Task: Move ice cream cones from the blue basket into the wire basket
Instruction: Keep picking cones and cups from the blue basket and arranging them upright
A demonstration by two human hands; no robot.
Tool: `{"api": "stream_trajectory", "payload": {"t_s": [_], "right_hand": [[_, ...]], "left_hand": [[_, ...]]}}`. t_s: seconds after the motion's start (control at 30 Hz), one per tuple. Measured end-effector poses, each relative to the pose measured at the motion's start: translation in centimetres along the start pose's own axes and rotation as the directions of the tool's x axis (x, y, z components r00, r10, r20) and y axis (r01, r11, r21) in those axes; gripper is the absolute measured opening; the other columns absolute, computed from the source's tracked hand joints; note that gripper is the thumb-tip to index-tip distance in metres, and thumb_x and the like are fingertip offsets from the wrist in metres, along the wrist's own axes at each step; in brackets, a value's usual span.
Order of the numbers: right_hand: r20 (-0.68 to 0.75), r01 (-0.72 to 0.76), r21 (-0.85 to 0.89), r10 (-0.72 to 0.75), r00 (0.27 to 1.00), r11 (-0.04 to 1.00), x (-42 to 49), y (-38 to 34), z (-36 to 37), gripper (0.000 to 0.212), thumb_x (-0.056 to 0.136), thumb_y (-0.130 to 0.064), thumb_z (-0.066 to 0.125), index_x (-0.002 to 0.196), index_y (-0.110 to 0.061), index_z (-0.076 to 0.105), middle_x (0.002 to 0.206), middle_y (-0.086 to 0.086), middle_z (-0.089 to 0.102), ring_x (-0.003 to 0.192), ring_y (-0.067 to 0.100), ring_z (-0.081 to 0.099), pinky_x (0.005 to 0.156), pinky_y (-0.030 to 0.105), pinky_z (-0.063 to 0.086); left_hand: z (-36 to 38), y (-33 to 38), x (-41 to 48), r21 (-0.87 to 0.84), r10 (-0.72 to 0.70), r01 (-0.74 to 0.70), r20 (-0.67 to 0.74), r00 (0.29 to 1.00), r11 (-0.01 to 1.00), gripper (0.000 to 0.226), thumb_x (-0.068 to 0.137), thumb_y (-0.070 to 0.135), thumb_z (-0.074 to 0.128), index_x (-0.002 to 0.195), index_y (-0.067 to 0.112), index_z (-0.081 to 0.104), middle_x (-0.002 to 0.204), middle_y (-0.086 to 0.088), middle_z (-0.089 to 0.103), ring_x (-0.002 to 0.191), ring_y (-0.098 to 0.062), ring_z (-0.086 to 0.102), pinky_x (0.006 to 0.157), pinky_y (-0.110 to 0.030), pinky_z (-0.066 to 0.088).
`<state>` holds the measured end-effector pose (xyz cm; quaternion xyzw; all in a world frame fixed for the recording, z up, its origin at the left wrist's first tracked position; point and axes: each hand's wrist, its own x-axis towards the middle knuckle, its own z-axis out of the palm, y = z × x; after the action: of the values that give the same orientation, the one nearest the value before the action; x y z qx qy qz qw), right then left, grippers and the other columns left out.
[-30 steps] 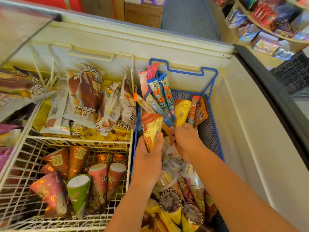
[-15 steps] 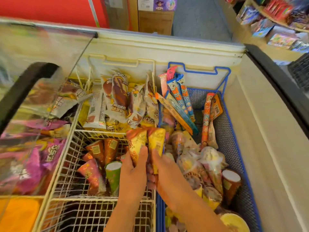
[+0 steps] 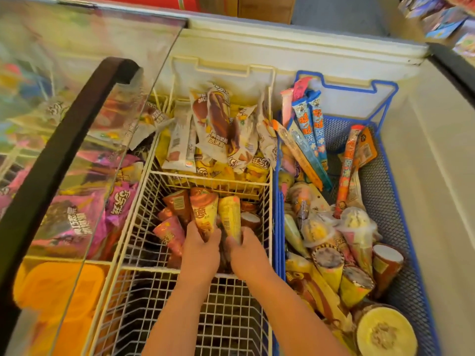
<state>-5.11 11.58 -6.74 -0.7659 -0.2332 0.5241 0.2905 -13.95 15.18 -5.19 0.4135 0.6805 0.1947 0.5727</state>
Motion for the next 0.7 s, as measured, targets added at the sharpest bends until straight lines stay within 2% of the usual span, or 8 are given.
{"api": "stream_trajectory", "payload": {"t_s": [0.07, 0.17, 0.27, 0.37, 0.47, 0.53, 0.6, 0.7], "right_hand": [[-0.013, 0.025, 0.028, -0.025, 1.000, 0.999, 0.4, 0.2, -0.6, 0.020, 0.097, -0.020, 0.053, 0.115, -0.020, 0.060, 0.102, 0.002, 0.067, 0.088, 0.016, 0.064, 0.072, 0.028, 0.054], [-0.019, 0.051, 0.073, -0.050, 0.999, 0.996, 0.7, 0.4, -0.9, 0.026, 0.093, -0.017, 0.058, 0.117, -0.022, 0.066, 0.106, 0.004, 0.071, 0.097, 0.021, 0.067, 0.088, 0.045, 0.056], [-0.073, 0.040, -0.006, -0.040, 0.997, 0.999, 1.1, 0.8, -0.5, 0.025, 0.094, -0.015, 0.053, 0.115, -0.019, 0.066, 0.104, 0.008, 0.070, 0.092, 0.024, 0.066, 0.079, 0.039, 0.058], [-0.079, 0.057, -0.159, -0.070, 0.994, 0.986, 0.9, 1.1, -0.2, 0.019, 0.094, -0.016, 0.051, 0.107, -0.011, 0.064, 0.101, 0.011, 0.068, 0.088, 0.023, 0.063, 0.070, 0.033, 0.052], [-0.007, 0.079, -0.519, -0.097, 0.995, 0.851, 0.7, 0.8, -0.3, 0.025, 0.089, -0.021, 0.062, 0.109, -0.007, 0.060, 0.111, 0.014, 0.063, 0.102, 0.030, 0.060, 0.074, 0.030, 0.043], [0.087, 0.147, -0.664, -0.119, 0.989, 0.733, 0.3, 0.1, -0.5, 0.026, 0.089, -0.020, 0.064, 0.110, -0.006, 0.060, 0.114, 0.016, 0.062, 0.108, 0.032, 0.057, 0.083, 0.033, 0.044], [0.098, 0.178, -0.679, -0.152, 0.983, 0.713, -0.4, -0.3, -0.8, 0.026, 0.091, -0.019, 0.060, 0.113, -0.004, 0.058, 0.117, 0.016, 0.059, 0.110, 0.033, 0.055, 0.090, 0.036, 0.044], [-0.039, 0.106, -0.505, -0.145, 0.989, 0.856, -1.9, 0.0, -1.2, 0.024, 0.090, -0.013, 0.056, 0.113, -0.003, 0.055, 0.116, 0.015, 0.056, 0.108, 0.029, 0.053, 0.083, 0.031, 0.043]], "left_hand": [[0.4, 0.0, 0.6, -0.096, -0.032, 0.038, 0.071, 0.997, 0.995, 0.042, 0.094, 0.002, 0.055, 0.130, 0.024, 0.053, 0.119, -0.004, 0.067, 0.111, -0.023, 0.063, 0.101, -0.049, 0.049], [1.1, -0.3, 1.1, -0.132, -0.026, 0.041, 0.115, 0.993, 0.990, 0.051, 0.091, -0.006, 0.056, 0.131, 0.027, 0.053, 0.118, -0.004, 0.068, 0.110, -0.022, 0.064, 0.100, -0.046, 0.050], [1.6, -0.8, 1.3, 0.081, -0.009, 0.002, 0.082, 0.997, 0.997, 0.053, 0.087, -0.002, 0.062, 0.130, 0.026, 0.051, 0.114, -0.003, 0.066, 0.109, -0.024, 0.063, 0.097, -0.046, 0.051], [1.9, -0.6, 1.0, 0.231, 0.026, -0.040, 0.063, 0.998, 0.972, 0.045, 0.081, 0.002, 0.070, 0.119, 0.023, 0.058, 0.107, -0.003, 0.068, 0.103, -0.025, 0.064, 0.095, -0.048, 0.052], [2.1, -0.2, 0.6, 0.377, 0.091, -0.116, 0.083, 0.992, 0.919, 0.036, 0.080, 0.008, 0.072, 0.112, 0.020, 0.064, 0.098, -0.002, 0.070, 0.096, -0.024, 0.065, 0.082, -0.036, 0.051], [2.0, 0.1, 0.3, 0.480, 0.143, -0.164, 0.080, 0.987, 0.862, 0.029, 0.081, 0.012, 0.071, 0.108, 0.022, 0.066, 0.092, 0.002, 0.070, 0.091, -0.022, 0.065, 0.075, -0.030, 0.045], [1.9, 0.3, 0.1, 0.507, 0.147, -0.155, 0.055, 0.988, 0.848, 0.030, 0.080, 0.011, 0.072, 0.108, 0.020, 0.068, 0.097, -0.001, 0.073, 0.093, -0.022, 0.066, 0.080, -0.031, 0.049], [1.8, 0.3, -0.3, 0.593, 0.115, -0.119, 0.045, 0.992, 0.797, 0.018, 0.081, 0.009, 0.071, 0.098, 0.013, 0.072, 0.096, -0.007, 0.076, 0.095, -0.026, 0.069, 0.080, -0.030, 0.050]]}}
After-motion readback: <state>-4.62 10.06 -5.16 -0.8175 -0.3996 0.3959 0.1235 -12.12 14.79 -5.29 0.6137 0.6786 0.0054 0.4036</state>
